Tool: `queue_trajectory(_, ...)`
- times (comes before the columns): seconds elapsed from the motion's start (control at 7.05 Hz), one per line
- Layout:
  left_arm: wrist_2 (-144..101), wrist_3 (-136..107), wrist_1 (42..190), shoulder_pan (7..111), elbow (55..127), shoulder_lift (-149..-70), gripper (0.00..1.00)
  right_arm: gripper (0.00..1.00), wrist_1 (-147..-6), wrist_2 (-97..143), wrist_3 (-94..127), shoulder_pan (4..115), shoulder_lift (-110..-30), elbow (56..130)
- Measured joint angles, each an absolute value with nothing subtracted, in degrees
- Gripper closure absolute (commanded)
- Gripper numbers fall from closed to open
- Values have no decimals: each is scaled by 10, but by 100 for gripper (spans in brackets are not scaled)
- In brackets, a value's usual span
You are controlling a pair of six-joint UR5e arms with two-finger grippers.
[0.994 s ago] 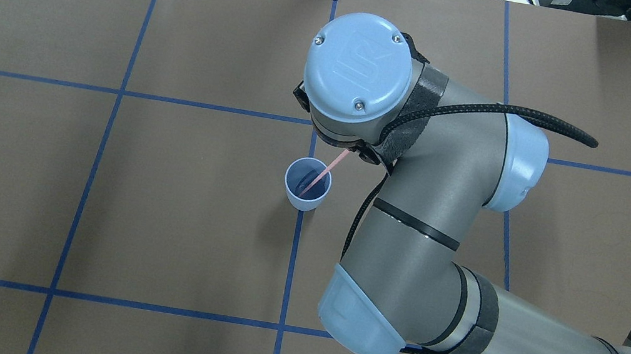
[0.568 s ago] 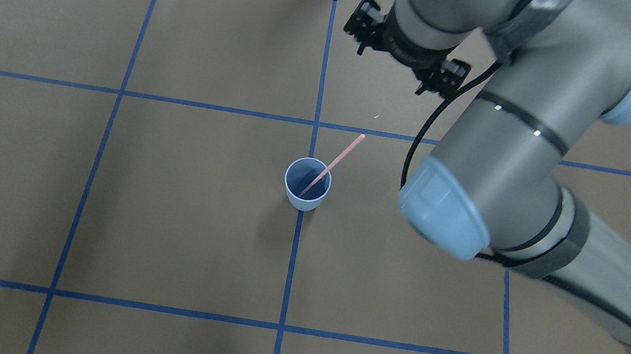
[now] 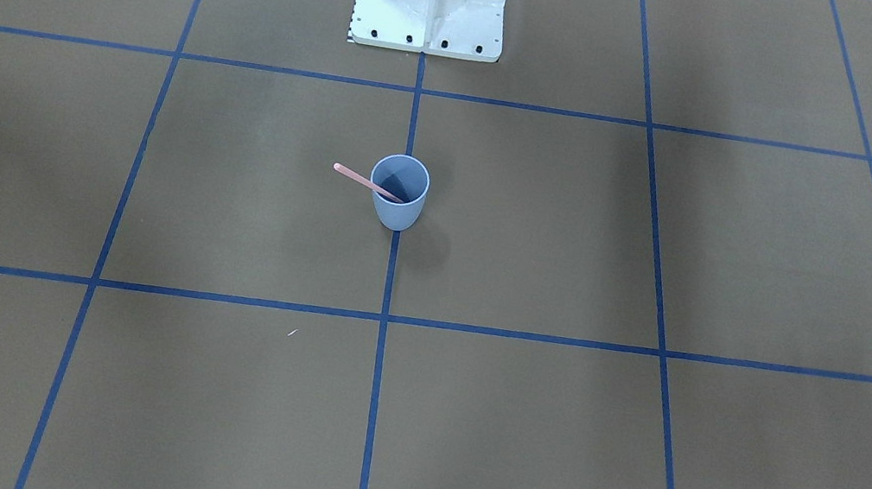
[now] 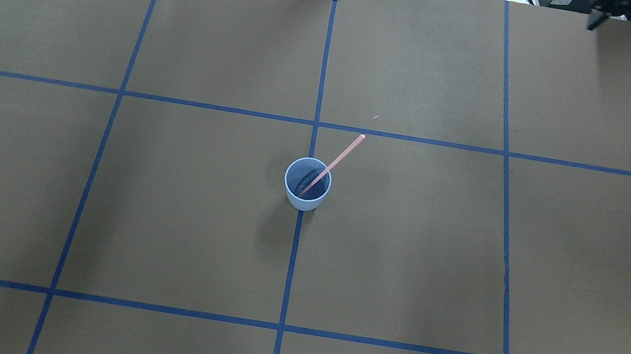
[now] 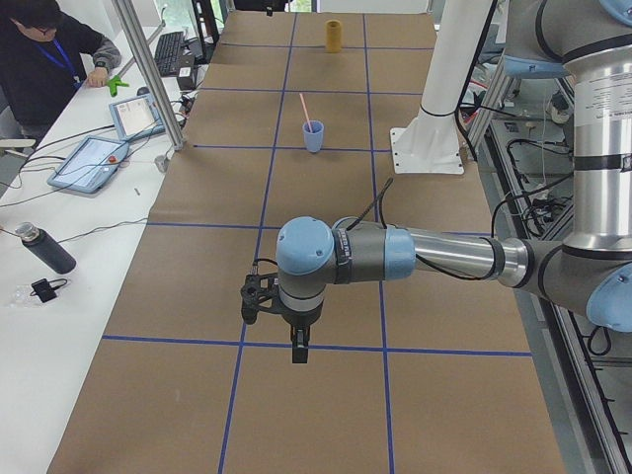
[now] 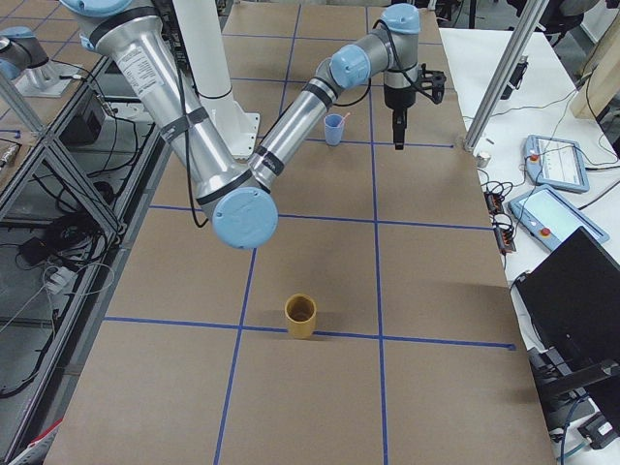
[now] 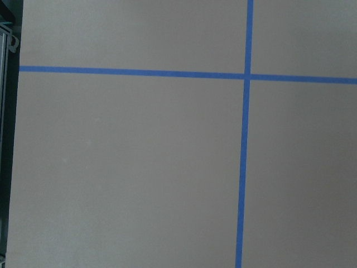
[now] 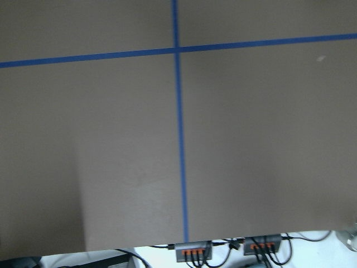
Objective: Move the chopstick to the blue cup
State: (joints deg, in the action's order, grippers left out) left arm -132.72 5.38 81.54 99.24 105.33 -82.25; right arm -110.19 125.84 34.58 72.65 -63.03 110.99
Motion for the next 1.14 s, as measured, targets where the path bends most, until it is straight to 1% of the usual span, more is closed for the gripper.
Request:
queue_trajectory(0.43,-1328,49,841,987,1038,-812,1,0,-1081,1300,113,846,-807,1107)
queue_trajectory(0.71,-1328,50,844,987,1036,-808,1,0,-1018,1301,64,898,-930,1106)
queue_trajectory(0.85,-1328,52,846,987,1042,-804,1,0,-996,1288,59,909,-976,1105)
queue_trajectory(1.14,-1328,55,849,986,1051,-799,1,0,-983,1268,58,914,-1012,1104)
